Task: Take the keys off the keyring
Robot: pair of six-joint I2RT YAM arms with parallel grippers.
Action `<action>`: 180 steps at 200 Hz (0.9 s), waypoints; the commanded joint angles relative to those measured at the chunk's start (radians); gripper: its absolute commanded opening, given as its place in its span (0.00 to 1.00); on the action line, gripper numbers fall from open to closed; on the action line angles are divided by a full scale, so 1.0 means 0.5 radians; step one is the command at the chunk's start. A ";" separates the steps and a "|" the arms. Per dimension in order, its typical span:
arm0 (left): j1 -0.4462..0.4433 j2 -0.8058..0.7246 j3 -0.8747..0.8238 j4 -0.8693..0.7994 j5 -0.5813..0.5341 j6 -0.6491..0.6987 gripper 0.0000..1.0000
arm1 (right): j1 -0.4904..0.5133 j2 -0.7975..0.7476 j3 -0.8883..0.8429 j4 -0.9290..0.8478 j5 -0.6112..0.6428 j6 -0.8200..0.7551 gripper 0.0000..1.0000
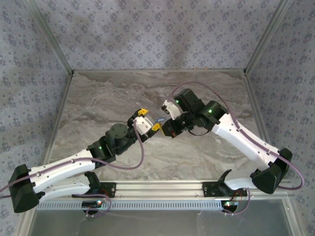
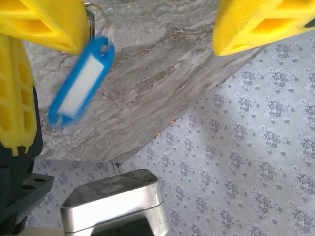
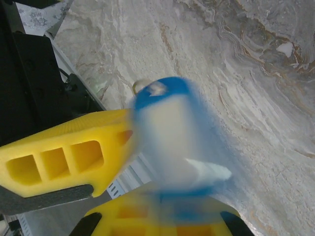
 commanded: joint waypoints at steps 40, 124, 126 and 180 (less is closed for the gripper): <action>0.148 -0.081 0.027 -0.067 -0.163 -0.254 0.62 | 0.051 -0.058 -0.016 -0.120 -0.118 0.015 0.00; 0.406 -0.448 -0.080 -0.290 0.682 -0.531 0.84 | -0.043 -0.028 0.090 -0.229 -0.065 -0.094 0.00; 0.410 -0.448 -0.078 -0.293 0.706 -0.536 0.84 | -0.046 -0.025 0.098 -0.237 -0.063 -0.100 0.00; 0.558 -0.313 -0.068 -0.101 1.391 -0.682 0.87 | -0.093 0.012 0.264 -0.287 -0.133 -0.166 0.00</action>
